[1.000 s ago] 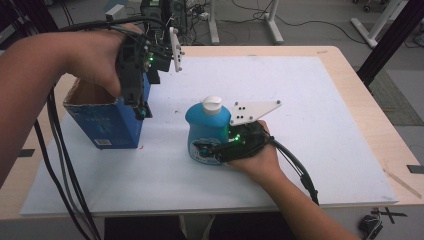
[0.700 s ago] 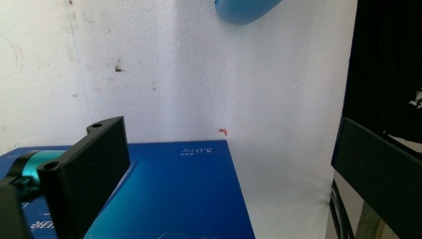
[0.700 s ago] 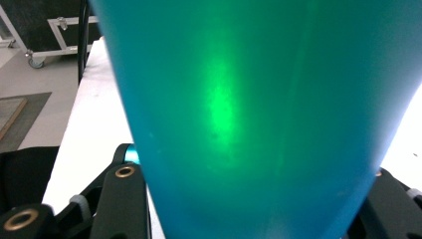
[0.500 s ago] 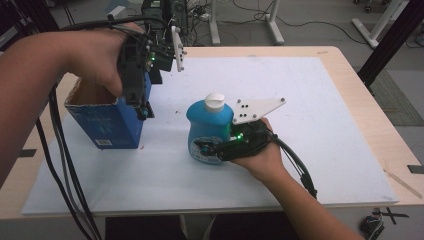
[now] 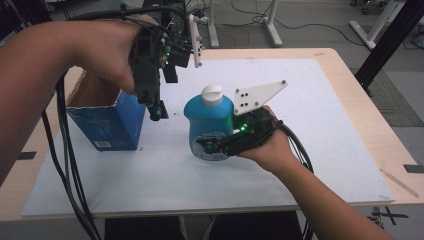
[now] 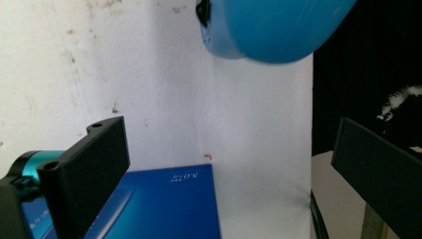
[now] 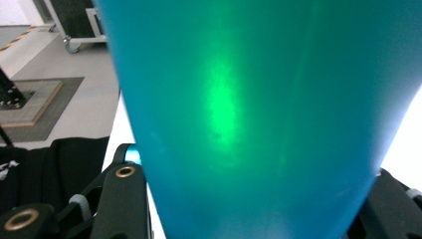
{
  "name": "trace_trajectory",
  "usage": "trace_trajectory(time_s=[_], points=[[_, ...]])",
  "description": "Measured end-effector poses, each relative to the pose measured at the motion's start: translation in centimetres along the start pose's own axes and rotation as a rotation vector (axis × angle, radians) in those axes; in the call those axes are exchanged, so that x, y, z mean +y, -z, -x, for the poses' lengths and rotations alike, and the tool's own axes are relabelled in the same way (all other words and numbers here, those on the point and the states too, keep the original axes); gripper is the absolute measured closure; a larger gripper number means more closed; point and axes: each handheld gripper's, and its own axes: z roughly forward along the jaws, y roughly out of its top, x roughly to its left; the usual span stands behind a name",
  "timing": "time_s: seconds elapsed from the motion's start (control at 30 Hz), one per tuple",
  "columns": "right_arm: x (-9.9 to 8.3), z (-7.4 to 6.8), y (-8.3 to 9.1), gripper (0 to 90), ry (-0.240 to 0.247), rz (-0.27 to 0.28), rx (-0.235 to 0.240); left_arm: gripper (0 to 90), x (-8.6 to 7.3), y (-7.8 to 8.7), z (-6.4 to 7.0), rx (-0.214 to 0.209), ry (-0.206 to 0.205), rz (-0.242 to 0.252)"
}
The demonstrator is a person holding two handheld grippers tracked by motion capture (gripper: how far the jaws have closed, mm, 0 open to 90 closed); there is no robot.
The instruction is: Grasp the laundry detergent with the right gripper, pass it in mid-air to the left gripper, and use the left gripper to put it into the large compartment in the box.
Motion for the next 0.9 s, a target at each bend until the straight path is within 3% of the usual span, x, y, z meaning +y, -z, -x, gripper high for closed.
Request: trace_trajectory(time_s=[0.33, 0.9], points=[[0.6, 0.4, 0.1, 45.9, 0.006, -0.01, 0.049, 1.7, 2.7, 0.4, 0.8, -0.033, -0.017, 0.005], [2.0, 1.5, -1.0, 45.8, -0.011, 0.006, 0.084, 1.7, 4.0, 0.0, 0.9, -0.002, 0.002, 0.015]])
